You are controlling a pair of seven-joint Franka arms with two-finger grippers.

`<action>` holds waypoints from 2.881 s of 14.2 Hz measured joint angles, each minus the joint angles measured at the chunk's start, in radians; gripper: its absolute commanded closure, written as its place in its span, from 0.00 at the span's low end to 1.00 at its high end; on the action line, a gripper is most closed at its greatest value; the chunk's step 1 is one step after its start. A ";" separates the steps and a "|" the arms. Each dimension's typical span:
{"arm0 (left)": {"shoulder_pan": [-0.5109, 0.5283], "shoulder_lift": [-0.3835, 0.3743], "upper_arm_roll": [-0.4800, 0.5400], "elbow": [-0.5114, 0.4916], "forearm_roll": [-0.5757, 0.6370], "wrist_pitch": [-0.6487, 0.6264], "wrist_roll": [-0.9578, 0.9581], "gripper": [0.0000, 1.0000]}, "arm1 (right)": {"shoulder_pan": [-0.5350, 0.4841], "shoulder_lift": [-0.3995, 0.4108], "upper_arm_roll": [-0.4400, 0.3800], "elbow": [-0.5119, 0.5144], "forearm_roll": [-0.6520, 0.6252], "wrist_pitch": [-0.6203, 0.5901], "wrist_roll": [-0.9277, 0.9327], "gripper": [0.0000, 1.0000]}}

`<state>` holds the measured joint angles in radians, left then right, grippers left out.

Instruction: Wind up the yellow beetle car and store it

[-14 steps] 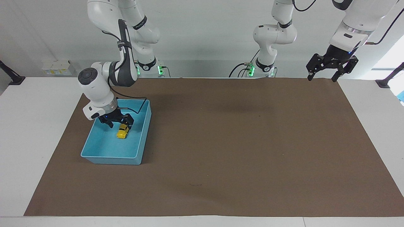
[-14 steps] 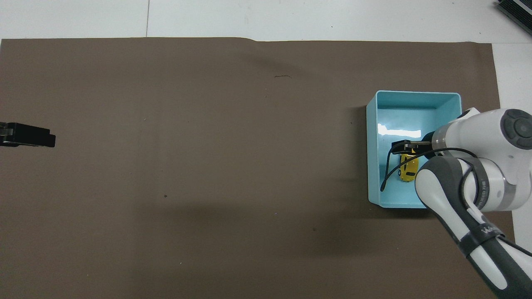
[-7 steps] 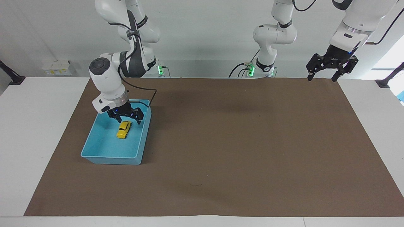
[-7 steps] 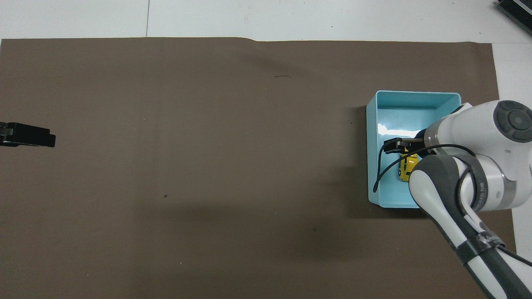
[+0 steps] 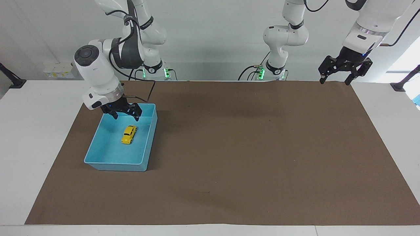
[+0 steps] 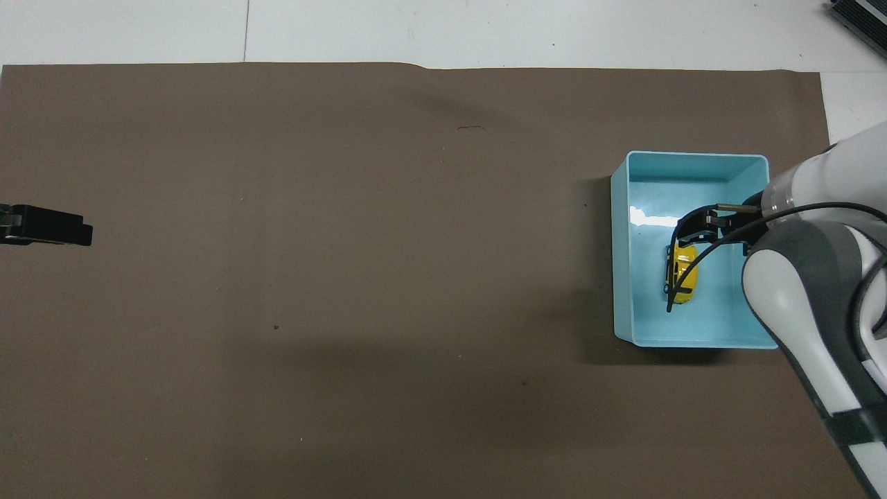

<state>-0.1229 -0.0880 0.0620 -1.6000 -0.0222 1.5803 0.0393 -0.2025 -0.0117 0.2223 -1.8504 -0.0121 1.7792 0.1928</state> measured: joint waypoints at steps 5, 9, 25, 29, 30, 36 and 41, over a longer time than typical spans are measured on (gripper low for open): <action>0.000 0.000 0.000 0.000 0.000 0.000 0.000 0.00 | 0.004 -0.059 0.002 0.086 0.002 -0.137 0.000 0.00; 0.000 0.000 0.000 0.000 0.000 0.000 0.000 0.00 | 0.109 -0.059 -0.084 0.134 0.002 -0.178 0.000 0.00; 0.000 0.000 0.000 0.000 0.000 0.000 0.000 0.00 | 0.188 -0.024 -0.164 0.272 0.002 -0.270 0.000 0.00; 0.000 0.000 0.000 0.000 0.000 0.000 0.000 0.00 | 0.187 -0.018 -0.164 0.274 0.002 -0.267 0.000 0.00; 0.000 0.000 0.000 0.000 0.000 0.000 0.000 0.00 | 0.186 -0.018 -0.165 0.274 0.002 -0.268 0.000 0.00; 0.000 0.000 0.000 0.000 0.000 0.000 0.000 0.00 | 0.181 -0.018 -0.181 0.279 0.033 -0.294 0.000 0.00; 0.000 0.000 0.000 0.000 0.000 0.000 0.000 0.00 | 0.169 -0.018 -0.187 0.279 0.033 -0.307 0.000 0.00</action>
<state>-0.1229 -0.0881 0.0620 -1.6000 -0.0222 1.5803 0.0393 -0.0331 -0.0296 0.0353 -1.5711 0.0209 1.4722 0.1927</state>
